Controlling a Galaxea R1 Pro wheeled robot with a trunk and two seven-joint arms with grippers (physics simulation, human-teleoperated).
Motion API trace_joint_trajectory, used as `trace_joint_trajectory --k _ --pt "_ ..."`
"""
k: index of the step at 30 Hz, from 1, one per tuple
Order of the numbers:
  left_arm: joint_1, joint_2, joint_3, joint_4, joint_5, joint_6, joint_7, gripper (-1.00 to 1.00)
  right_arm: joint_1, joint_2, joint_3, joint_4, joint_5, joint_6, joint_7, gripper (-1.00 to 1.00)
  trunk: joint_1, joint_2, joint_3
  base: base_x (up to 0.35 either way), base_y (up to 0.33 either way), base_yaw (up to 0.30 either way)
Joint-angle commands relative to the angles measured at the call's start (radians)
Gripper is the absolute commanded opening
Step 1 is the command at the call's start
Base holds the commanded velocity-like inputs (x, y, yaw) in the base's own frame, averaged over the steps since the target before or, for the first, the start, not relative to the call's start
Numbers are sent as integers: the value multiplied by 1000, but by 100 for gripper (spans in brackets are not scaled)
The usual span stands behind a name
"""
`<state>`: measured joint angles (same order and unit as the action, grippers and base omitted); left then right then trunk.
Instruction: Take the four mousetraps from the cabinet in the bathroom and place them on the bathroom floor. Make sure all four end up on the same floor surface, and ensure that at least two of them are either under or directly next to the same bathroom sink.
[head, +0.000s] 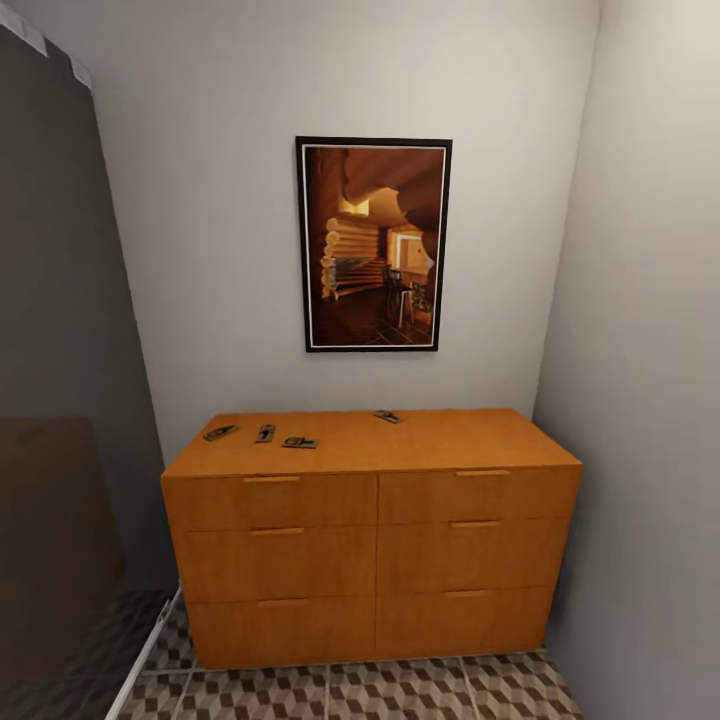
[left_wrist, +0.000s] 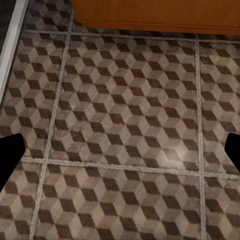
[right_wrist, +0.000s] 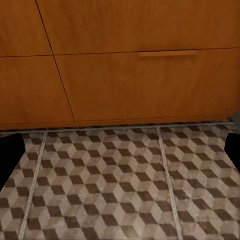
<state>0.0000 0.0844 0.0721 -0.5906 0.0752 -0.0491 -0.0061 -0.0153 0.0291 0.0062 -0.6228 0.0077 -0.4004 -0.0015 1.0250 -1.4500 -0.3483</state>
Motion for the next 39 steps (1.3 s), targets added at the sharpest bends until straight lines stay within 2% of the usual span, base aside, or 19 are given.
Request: trace_joint_trajectory --k 1,39 --pt "0 0 0 0 0 0 0 100 0 0 0 0 0 0 0 100 0 0 0 0 0 -16" --pt "0 0 0 11 0 -2 0 100 0 -1 1 0 2 0 0 100 0 0 0 0 0 -1"
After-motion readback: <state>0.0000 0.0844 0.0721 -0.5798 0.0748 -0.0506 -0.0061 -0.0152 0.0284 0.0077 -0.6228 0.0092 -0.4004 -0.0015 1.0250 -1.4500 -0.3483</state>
